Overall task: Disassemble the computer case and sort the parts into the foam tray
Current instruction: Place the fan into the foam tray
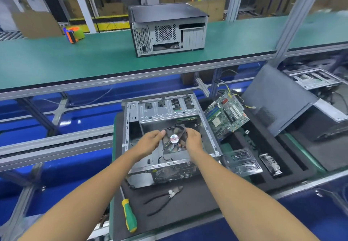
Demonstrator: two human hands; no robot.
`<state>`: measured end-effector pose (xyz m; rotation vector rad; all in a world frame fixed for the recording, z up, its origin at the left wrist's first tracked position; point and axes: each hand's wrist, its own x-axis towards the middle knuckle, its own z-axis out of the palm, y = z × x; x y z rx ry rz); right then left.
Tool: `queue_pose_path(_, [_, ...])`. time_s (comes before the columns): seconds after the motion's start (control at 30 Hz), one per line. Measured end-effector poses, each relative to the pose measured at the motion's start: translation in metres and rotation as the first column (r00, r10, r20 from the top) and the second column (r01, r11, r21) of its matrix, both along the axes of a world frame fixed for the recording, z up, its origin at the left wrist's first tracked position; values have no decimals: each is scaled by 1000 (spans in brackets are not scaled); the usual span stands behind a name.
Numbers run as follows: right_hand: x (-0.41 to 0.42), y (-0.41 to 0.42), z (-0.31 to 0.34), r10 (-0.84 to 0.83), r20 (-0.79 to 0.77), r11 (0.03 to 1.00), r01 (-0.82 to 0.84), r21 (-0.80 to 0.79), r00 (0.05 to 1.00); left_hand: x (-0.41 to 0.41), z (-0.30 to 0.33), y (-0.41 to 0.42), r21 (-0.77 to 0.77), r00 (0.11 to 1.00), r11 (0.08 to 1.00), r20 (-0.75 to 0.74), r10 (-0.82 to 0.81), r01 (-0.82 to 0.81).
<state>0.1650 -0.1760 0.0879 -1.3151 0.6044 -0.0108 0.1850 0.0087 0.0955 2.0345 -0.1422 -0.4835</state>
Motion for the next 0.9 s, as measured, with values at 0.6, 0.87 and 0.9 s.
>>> queue_pose_path(0.6, [84,-190,39,295,27,926,-293,240,955,62,46,-204,-332,923,864,-211,323,-379])
queue_pose_path(0.87, [73,-294,-11,163,-118,955,-126,267,980,69,4,-305,-91,870,940,-415,265,-330])
queue_pose_path(0.9, [69,-304,-16,160,-128,957,-122,264,979,68,-1,-313,-46,885,964,-411,219,-260])
